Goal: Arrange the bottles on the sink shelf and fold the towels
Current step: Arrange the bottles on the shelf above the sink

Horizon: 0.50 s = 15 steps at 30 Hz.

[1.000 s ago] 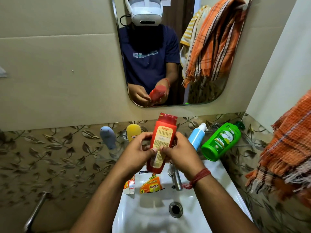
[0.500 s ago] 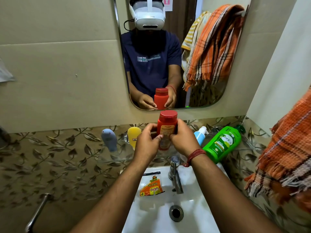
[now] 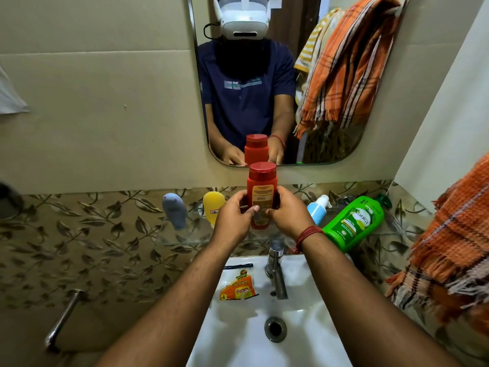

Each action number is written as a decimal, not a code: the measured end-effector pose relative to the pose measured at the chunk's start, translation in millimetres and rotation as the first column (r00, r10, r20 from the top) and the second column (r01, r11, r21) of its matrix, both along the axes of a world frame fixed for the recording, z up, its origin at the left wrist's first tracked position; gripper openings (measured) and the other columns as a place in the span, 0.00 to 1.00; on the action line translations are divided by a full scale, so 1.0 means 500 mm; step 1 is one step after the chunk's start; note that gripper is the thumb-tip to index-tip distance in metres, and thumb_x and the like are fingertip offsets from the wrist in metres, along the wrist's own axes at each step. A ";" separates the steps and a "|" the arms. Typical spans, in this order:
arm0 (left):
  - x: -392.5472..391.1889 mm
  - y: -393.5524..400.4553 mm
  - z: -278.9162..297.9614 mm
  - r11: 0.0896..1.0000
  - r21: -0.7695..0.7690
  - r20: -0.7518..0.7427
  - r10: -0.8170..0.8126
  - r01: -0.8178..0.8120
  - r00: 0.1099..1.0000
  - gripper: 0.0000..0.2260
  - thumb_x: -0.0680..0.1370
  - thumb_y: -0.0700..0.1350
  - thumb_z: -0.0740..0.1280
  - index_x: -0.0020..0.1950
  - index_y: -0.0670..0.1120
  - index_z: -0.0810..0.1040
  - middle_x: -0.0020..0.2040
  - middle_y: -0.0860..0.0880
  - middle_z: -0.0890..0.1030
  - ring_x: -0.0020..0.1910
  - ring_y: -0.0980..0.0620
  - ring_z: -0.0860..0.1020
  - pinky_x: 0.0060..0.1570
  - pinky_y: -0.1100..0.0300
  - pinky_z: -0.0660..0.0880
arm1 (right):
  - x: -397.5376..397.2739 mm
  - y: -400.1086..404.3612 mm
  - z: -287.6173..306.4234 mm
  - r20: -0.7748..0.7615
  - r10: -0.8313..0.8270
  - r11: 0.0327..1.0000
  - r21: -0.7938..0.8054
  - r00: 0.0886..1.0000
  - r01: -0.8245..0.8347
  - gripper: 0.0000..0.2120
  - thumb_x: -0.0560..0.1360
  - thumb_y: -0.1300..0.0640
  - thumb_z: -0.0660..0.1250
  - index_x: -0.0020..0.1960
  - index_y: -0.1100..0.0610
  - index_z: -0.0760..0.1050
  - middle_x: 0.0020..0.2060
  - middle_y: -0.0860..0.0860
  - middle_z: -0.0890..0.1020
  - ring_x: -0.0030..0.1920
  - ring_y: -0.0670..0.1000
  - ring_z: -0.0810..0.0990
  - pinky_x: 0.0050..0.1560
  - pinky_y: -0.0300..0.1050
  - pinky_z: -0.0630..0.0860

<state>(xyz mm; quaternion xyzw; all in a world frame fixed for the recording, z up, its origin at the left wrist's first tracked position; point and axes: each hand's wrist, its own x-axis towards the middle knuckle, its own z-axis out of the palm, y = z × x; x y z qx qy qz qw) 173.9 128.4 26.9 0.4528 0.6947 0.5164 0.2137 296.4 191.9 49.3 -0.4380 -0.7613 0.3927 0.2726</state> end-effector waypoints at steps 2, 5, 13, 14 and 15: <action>0.000 0.000 -0.002 1.000 -0.007 -0.003 -0.004 0.004 1.000 0.17 0.79 0.40 0.70 0.68 0.50 0.76 0.59 0.53 0.83 0.59 0.55 0.79 0.61 0.52 0.78 | 0.000 0.001 -0.002 0.000 0.011 1.000 -0.008 1.000 -0.011 0.21 0.76 0.66 0.68 0.66 0.53 0.72 0.61 0.52 0.81 0.63 0.53 0.79 0.64 0.52 0.75; 0.000 0.000 -0.005 1.000 -0.015 0.001 -0.015 0.015 1.000 0.18 0.79 0.41 0.70 0.69 0.50 0.76 0.60 0.53 0.83 0.58 0.55 0.79 0.60 0.54 0.77 | -0.001 0.003 -0.004 -0.002 0.015 1.000 -0.016 1.000 -0.015 0.21 0.76 0.66 0.68 0.67 0.52 0.72 0.61 0.51 0.81 0.63 0.53 0.78 0.63 0.51 0.75; -0.003 0.002 -0.006 0.999 -0.028 0.022 -0.018 0.018 1.000 0.17 0.80 0.41 0.69 0.68 0.50 0.76 0.56 0.56 0.82 0.58 0.55 0.79 0.61 0.48 0.78 | -0.002 0.006 -0.007 0.000 0.013 1.000 -0.014 1.000 -0.013 0.21 0.76 0.64 0.69 0.67 0.51 0.72 0.61 0.50 0.81 0.63 0.53 0.78 0.63 0.51 0.75; -0.003 0.002 -0.006 0.999 -0.030 0.028 -0.018 0.019 0.999 0.17 0.80 0.41 0.69 0.68 0.51 0.76 0.54 0.57 0.81 0.57 0.55 0.79 0.61 0.47 0.78 | -0.001 0.006 -0.007 -0.004 0.009 1.000 -0.015 1.000 -0.009 0.21 0.76 0.64 0.68 0.67 0.51 0.72 0.61 0.50 0.81 0.63 0.53 0.78 0.62 0.51 0.75; -0.003 0.003 -0.006 0.999 -0.032 0.032 -0.020 0.021 0.999 0.17 0.80 0.41 0.69 0.68 0.51 0.76 0.53 0.58 0.81 0.57 0.56 0.79 0.61 0.47 0.78 | -0.001 0.005 -0.008 -0.007 0.007 1.000 -0.016 1.000 -0.007 0.21 0.76 0.64 0.68 0.66 0.51 0.72 0.61 0.50 0.81 0.63 0.53 0.78 0.62 0.52 0.75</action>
